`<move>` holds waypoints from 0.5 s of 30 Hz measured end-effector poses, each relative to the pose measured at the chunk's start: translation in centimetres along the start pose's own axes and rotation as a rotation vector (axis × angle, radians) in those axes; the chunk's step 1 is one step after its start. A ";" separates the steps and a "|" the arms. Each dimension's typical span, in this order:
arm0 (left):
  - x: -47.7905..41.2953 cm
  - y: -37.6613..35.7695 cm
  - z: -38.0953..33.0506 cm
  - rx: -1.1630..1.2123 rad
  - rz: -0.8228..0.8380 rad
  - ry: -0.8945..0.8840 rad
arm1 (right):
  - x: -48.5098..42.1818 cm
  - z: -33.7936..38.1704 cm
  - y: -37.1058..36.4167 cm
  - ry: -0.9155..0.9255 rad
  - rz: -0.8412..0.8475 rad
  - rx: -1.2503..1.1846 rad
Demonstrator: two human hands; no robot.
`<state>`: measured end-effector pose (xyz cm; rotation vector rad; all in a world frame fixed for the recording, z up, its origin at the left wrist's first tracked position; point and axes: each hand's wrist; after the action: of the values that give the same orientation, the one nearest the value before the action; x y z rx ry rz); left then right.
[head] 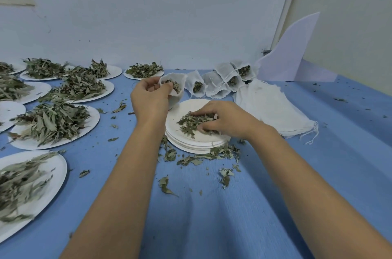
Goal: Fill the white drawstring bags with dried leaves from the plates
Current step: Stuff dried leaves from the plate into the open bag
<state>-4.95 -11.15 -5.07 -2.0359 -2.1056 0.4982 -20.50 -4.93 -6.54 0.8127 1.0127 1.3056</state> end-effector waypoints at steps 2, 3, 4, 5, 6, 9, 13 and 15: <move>0.2 -0.1 0.0 0.008 0.016 -0.017 | -0.1 -0.1 -0.3 -0.002 -0.063 0.033; 0.3 -0.2 0.0 0.009 0.028 -0.027 | -0.2 -0.1 -0.5 -0.013 -0.092 0.046; 0.4 -0.3 0.0 0.005 0.040 -0.039 | -0.3 -0.1 -0.6 -0.025 -0.120 0.053; 0.5 -0.4 0.0 -0.003 0.051 -0.051 | -0.3 0.0 -0.8 -0.036 -0.147 0.058; 0.6 -0.5 0.1 -0.017 0.062 -0.061 | -0.3 0.1 -0.9 -0.045 -0.178 0.056; 0.6 -0.8 0.8 -0.099 0.082 -0.104 | -0.3 0.2 -0.5 -0.082 -0.299 -0.024; 0.8 -1.0 1.9 -0.212 0.103 -0.148 | 0.2 0.3 1.4 -0.123 -0.270 -0.195; 0.8 -1.0 2.1 -0.257 0.121 -0.160 | 0.5 0.7 2.3 -0.122 -0.208 -0.277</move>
<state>-6.68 -10.66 -6.79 -2.3481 -2.2494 0.4411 -20.76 -4.11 -4.26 0.5526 0.7768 1.1704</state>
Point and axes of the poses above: each hand's wrist, its own x-axis away from the middle knuckle, its own y-axis out of the back of the hand, z = x × y, and after that the axes turned 3 degrees about x, right-handed
